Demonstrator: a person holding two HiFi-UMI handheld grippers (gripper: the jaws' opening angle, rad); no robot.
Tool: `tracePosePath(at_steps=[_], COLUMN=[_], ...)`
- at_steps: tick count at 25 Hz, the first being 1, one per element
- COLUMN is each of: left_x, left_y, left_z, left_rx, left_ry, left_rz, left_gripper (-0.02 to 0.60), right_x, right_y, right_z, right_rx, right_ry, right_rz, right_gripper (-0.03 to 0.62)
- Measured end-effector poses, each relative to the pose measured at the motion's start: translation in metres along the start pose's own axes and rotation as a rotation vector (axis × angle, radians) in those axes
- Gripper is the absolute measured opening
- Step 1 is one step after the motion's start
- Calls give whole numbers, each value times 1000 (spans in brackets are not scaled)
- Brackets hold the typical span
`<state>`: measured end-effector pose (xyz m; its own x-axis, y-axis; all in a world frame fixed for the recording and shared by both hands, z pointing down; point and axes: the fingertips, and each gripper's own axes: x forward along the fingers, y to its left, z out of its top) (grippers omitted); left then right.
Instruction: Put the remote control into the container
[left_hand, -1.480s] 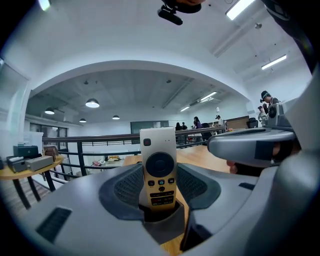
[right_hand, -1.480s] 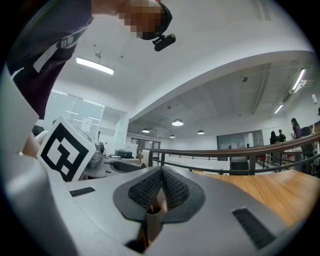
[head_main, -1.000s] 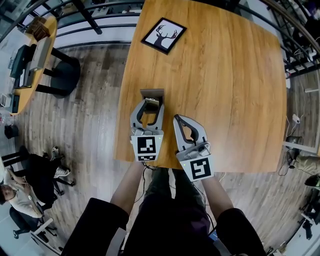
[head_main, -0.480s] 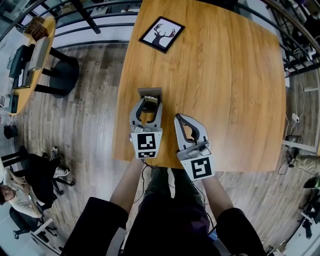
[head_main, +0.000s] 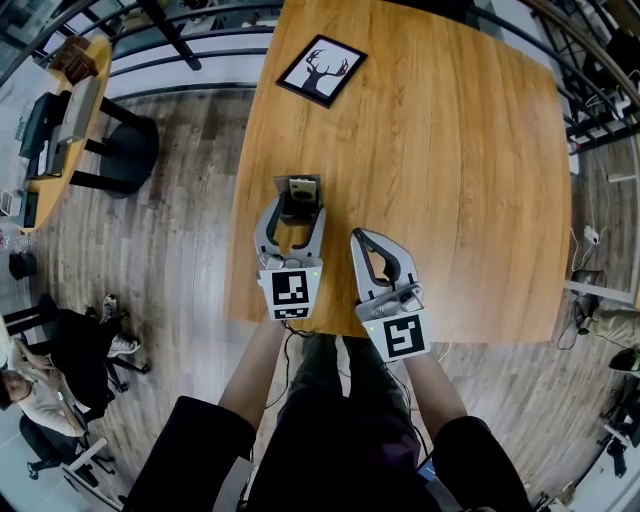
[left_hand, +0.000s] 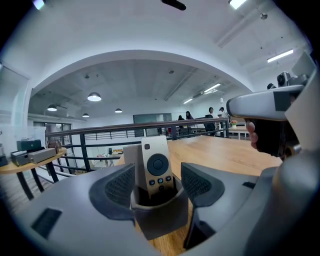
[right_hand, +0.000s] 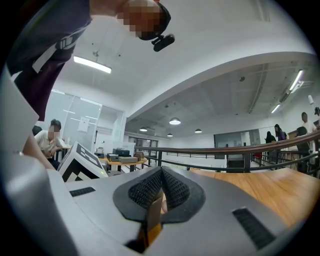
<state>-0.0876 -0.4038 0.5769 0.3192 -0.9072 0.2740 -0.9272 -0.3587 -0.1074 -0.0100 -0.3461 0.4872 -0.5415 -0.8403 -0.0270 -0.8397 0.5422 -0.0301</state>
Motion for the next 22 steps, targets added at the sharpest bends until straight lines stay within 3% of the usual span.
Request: tracePosePath(at_steps=[12, 15, 18, 22], left_x=[-25, -41, -63, -97], left_y=[-13, -20, -24, -37], left_z=[25, 52, 94, 143], left_rx=[-13, -15, -48, -31], left_ry=[-72, -124, -247, -298], left_rz=[-48, -79, -76, -97], left_gripper=[270, 260, 194, 145], right_x=[-6, -9, -14, -33], right_y=[6, 11, 12, 17], right_z=[10, 23, 43, 65], right_rx=[-1, -4, 2, -41], right_ry=[-22, -37, -43, 4], right_rz=[11, 17, 10, 29], right_gripper=[18, 18, 18, 18])
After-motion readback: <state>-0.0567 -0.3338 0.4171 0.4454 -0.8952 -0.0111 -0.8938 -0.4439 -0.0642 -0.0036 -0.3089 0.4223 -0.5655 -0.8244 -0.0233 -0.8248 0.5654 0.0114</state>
